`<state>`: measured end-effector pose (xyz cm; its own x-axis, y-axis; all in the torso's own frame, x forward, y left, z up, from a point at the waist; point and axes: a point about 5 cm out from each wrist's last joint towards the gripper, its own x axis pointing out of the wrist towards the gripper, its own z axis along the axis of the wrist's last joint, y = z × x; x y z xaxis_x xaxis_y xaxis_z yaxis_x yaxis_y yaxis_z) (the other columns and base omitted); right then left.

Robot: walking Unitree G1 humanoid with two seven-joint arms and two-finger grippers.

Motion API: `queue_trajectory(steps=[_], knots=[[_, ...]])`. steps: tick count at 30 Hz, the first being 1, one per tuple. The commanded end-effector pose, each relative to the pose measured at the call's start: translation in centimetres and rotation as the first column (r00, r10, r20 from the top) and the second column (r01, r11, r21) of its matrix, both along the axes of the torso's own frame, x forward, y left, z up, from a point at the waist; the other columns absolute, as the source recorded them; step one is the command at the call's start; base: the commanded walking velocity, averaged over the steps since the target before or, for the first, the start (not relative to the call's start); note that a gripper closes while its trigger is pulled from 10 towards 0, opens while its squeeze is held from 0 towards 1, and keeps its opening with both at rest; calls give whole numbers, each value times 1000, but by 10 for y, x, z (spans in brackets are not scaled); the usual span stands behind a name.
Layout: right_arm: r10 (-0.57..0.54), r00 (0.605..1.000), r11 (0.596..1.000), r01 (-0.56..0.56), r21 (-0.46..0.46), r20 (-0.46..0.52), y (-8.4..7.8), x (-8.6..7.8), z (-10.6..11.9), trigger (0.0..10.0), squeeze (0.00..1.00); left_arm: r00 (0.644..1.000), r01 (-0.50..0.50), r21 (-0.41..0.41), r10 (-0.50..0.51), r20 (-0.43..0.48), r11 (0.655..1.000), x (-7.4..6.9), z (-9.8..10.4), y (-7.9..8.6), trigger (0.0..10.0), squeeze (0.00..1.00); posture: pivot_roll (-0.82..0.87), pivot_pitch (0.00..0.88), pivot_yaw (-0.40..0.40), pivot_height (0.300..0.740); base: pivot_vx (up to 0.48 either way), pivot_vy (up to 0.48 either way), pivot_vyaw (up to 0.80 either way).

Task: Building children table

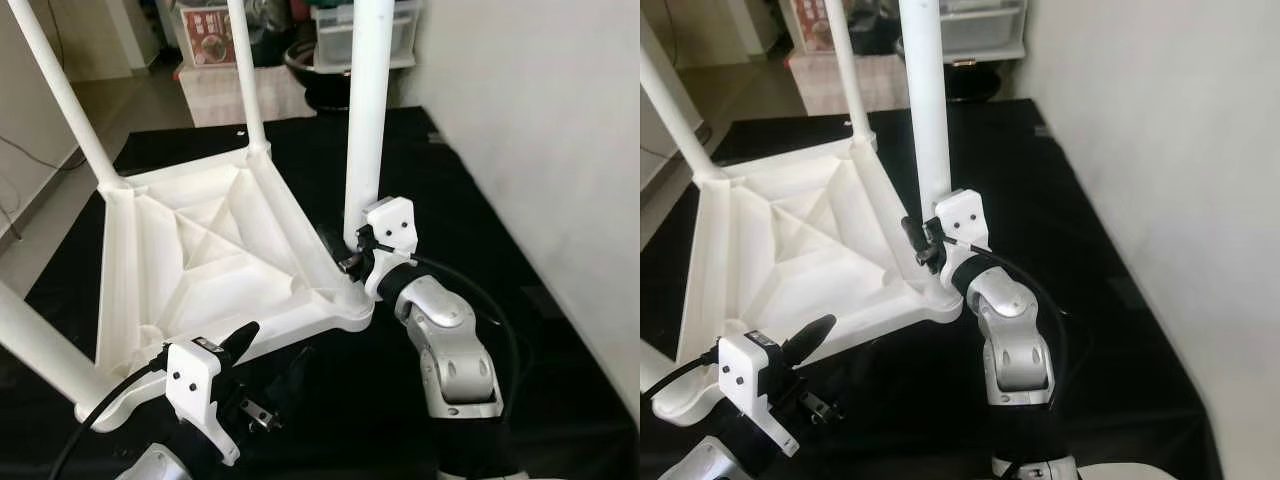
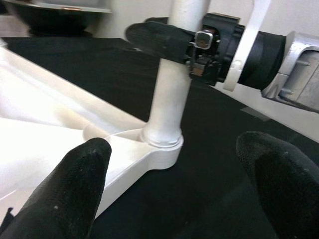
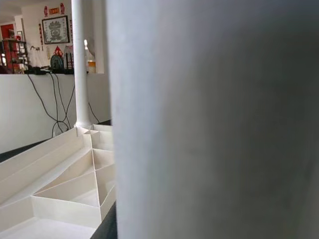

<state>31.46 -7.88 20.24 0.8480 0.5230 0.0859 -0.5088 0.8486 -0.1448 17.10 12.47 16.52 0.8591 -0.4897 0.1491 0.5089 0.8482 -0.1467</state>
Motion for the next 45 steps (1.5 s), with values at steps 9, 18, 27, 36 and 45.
queue_trajectory(steps=[9,18,27,36,45], knots=[[59,998,996,-57,65,-27,22,4,15,10000,0,1000,-21,2,21,-20,1000,0,-4,1,10000,0,32,119,25,740,0,0,0],[556,825,830,-558,-12,100,17,28,58,10000,1000,1000,-16,-3,16,-19,1000,1,-5,-1,10000,0,37,110,14,740,0,0,0],[818,575,571,-810,-131,10,22,31,64,10000,298,999,-26,-9,26,-23,1000,1,-6,-2,10000,0,63,99,20,740,0,0,0],[858,502,487,-863,-138,-111,30,46,51,10000,0,999,-25,-14,25,-24,1000,-1,-5,-5,10000,0,82,107,2,740,0,0,0],[818,549,532,-836,-137,-171,32,49,28,1843,0,999,-26,-18,26,-25,1000,-3,-4,-6,10000,0,85,123,-3,740,0,0,0]])
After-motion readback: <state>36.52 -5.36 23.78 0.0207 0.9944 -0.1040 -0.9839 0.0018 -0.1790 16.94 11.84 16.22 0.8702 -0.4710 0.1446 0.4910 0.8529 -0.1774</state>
